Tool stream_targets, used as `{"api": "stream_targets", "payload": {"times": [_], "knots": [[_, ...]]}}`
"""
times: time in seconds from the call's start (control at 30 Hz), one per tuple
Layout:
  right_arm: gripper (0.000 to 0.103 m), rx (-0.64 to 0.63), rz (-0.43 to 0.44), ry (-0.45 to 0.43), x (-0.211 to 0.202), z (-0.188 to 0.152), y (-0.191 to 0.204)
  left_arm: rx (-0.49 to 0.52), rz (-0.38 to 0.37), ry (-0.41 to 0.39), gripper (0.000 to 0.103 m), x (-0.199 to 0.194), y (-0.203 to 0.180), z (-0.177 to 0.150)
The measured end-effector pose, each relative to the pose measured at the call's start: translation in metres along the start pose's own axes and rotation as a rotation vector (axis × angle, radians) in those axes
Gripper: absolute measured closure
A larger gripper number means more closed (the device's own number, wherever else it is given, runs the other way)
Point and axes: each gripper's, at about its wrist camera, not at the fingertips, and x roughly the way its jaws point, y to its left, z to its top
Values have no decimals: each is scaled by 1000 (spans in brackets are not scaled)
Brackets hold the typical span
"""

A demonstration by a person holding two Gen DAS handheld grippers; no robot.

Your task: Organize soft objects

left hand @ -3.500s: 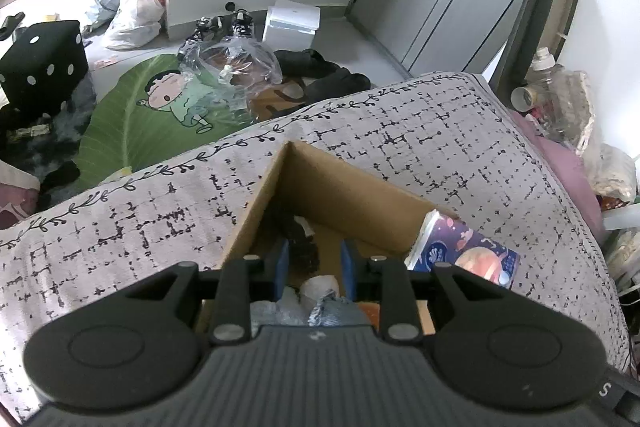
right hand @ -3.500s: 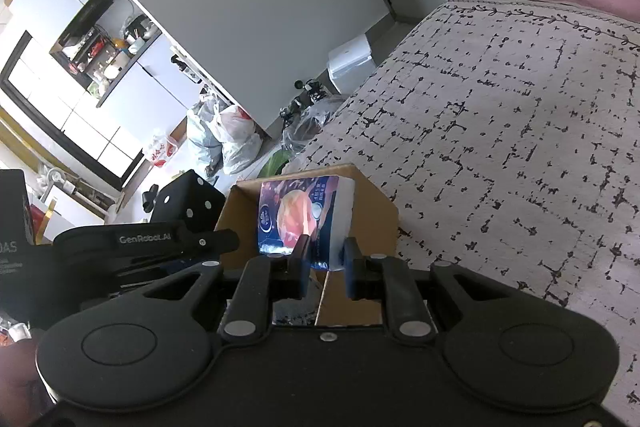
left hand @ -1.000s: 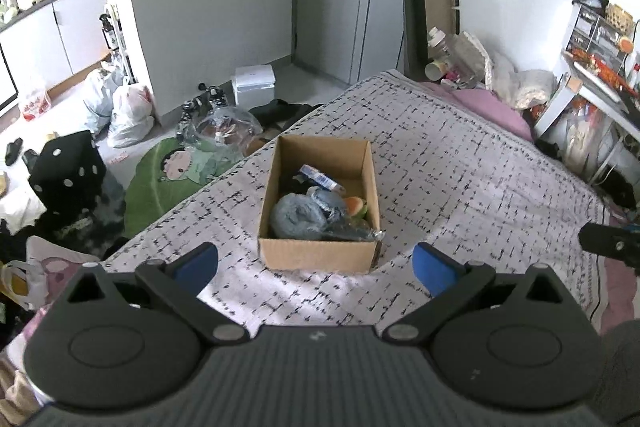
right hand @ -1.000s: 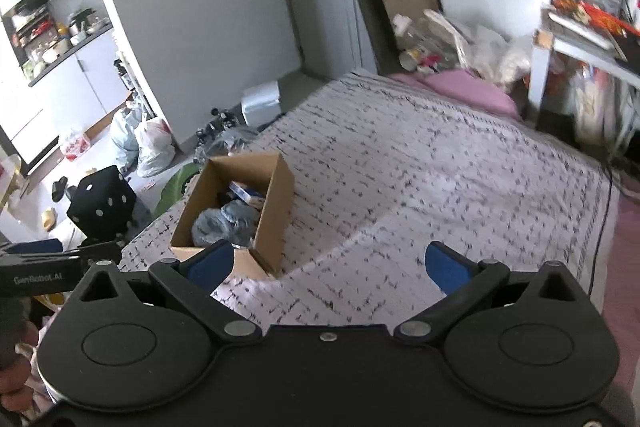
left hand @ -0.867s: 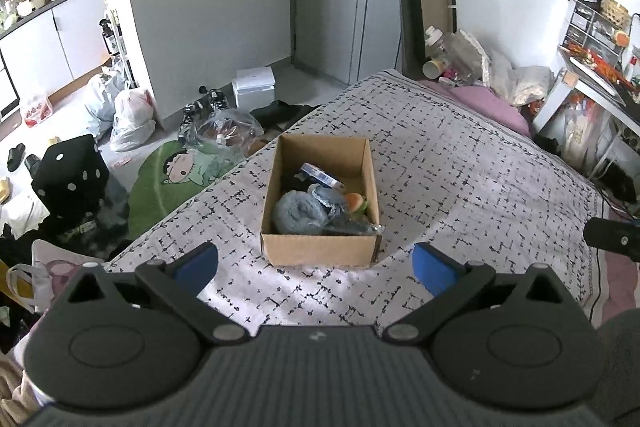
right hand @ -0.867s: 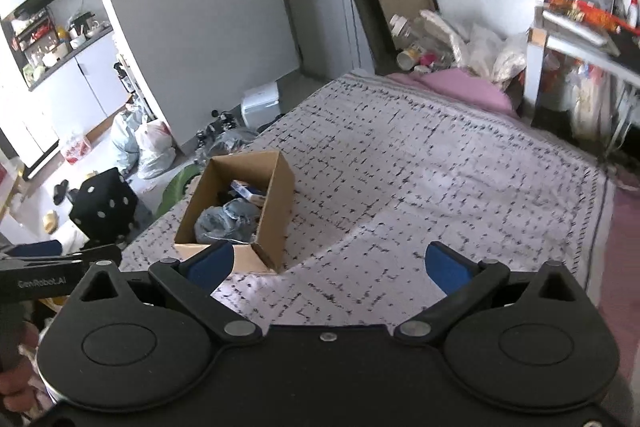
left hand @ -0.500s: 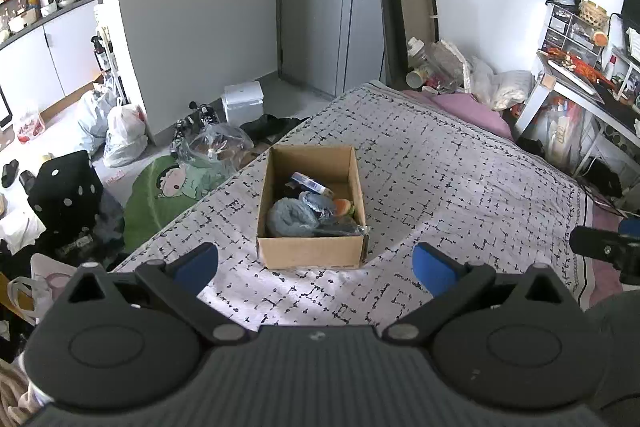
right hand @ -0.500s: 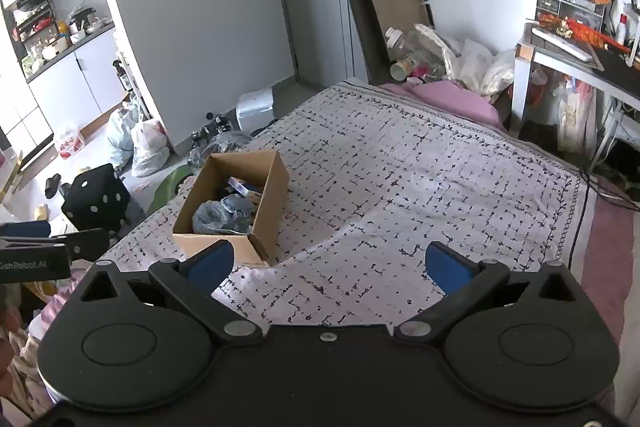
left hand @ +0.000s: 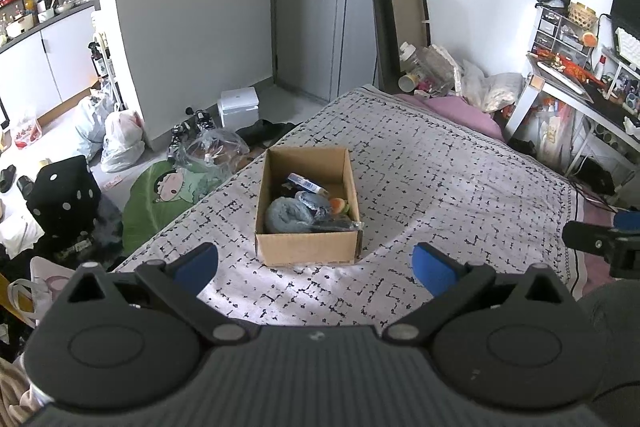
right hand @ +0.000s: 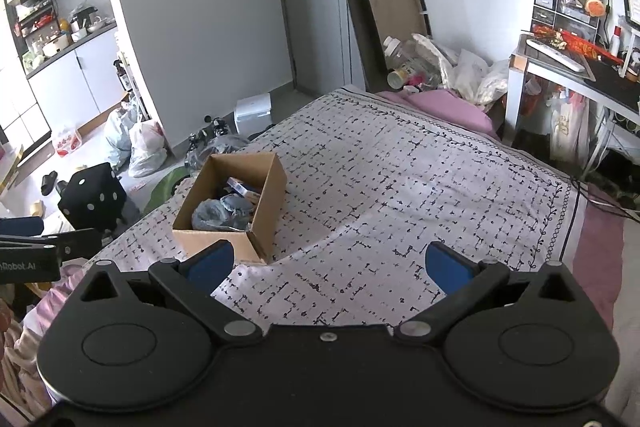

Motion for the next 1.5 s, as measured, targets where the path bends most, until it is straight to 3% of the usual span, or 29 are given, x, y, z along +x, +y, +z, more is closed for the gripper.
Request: {"api": "stream_targets", "payload": {"times": [1.5], "knots": [[0, 0, 3, 13, 7, -6, 0, -36, -19, 20, 0, 9, 2, -7]]}}
